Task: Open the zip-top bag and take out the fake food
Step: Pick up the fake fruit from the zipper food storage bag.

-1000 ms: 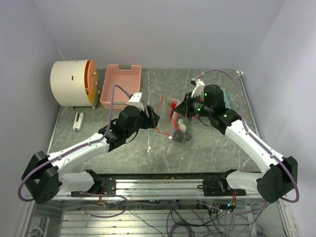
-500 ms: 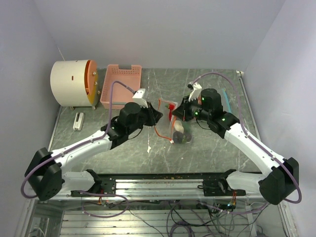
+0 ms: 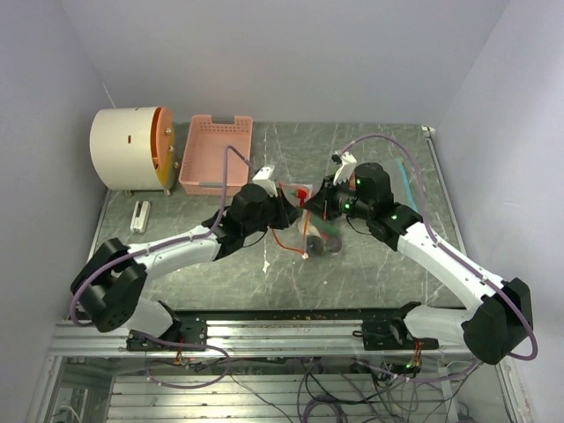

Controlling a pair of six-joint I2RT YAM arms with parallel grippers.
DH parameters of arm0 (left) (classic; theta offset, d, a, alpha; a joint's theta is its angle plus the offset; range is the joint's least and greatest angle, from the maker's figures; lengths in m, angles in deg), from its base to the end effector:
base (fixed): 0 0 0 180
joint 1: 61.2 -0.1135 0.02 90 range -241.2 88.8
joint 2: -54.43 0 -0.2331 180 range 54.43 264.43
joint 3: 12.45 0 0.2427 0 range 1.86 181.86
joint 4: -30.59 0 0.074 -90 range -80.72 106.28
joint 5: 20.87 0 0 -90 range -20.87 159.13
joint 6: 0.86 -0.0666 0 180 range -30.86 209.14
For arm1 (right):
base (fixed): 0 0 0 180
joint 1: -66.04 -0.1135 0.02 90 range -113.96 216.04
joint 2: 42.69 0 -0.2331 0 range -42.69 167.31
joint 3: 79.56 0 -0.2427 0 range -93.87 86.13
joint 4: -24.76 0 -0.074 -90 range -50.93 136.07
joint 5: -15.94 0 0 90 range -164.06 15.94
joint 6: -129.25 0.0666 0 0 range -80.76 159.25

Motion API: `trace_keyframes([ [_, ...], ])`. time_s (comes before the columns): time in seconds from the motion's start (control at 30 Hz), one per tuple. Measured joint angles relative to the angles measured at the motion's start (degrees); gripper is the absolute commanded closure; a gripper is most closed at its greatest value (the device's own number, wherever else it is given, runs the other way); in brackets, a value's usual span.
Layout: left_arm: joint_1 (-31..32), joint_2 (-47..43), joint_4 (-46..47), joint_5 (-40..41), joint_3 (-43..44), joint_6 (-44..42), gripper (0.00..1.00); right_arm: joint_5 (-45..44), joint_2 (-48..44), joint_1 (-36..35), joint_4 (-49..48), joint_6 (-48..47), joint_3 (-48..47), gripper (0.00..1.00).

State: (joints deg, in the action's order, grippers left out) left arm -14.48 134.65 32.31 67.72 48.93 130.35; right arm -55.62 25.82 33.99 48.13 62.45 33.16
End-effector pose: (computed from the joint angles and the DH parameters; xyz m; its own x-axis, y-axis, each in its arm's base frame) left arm 0.2350 -0.2519 0.2235 -0.6419 -0.2790 -0.7142 0.4267 0.6439 -0.6351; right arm 0.2448 0.1781 0.2681 -0.6186 0.0536 -0.7838 -0.5478 0.6858 0.4792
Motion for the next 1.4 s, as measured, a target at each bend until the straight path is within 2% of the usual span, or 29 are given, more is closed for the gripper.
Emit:
trace_keyframes([
  [0.27, 0.7, 7.1, 2.1, -0.1, -2.4, 1.5, 0.80, 0.2, 0.0, -0.8, -0.3, 0.1, 0.0, 1.00],
  [0.43, 1.0, 12.0, 7.6, -0.7, -2.4, 2.9, 0.74, 2.7, 1.7, -1.9, -1.9, 0.2, 0.0, 1.00],
  [0.47, 1.0, 13.2, 8.9, -1.0, -2.4, 3.2, 0.73, 3.3, 2.2, -2.1, -2.3, 0.3, 0.1, 0.92],
  [0.53, 1.0, 15.0, 11.1, -1.8, -2.4, 3.9, 0.72, 3.8, 2.5, -2.4, -2.6, 0.6, 0.3, 0.64],
  [0.57, 1.1, 15.8, 12.4, -2.2, -2.4, 4.3, 0.71, 3.8, 2.5, -2.5, -2.5, 0.9, 0.3, 0.55],
  [0.63, 1.1, 16.7, 14.2, -2.4, -2.6, 4.9, 0.70, 3.0, 2.2, -2.5, -2.2, 0.8, 0.4, 0.42],
  [0.73, 1.1, 17.1, 16.3, -2.4, -3.6, 5.3, 0.69, -0.4, 0.8, -2.5, -0.6, 0.1, 0.5, 0.32],
  [0.9, 1.1, 17.7, 19.3, -2.4, -6.0, 5.8, 0.68, -7.6, -5.1, 0.1, 1.6, 0.1, 3.2, 0.30],
  [1.03, 1.1, 19.7, 21.9, -2.6, -6.5, 6.2, 0.65, -12.0, -10.9, 6.6, 2.0, 1.2, 9.1, 0.28],
  [1.2, 1.1, 22.3, 25.3, -3.2, -6.9, 6.4, 0.60, -11.5, -8.2, 14.3, 1.7, 1.7, 14.2, 0.27],
  [1.23, 1.1, 22.5, 26.1, -3.3, -7.3, 6.5, 0.59, -11.2, -6.8, 15.1, 1.5, 1.8, 15.2, 0.28],
  [1.33, 1.1, 23.0, 27.8, -3.9, -8.2, 6.7, 0.54, -10.2, -3.5, 16.2, 0.5, 2.1, 18.2, 0.45],
  [1.4, 1.1, 23.0, 29.5, -4.3, -8.9, 7.0, 0.47, -9.7, -2.2, 16.4, -0.3, 2.3, 19.8, 0.49],
])
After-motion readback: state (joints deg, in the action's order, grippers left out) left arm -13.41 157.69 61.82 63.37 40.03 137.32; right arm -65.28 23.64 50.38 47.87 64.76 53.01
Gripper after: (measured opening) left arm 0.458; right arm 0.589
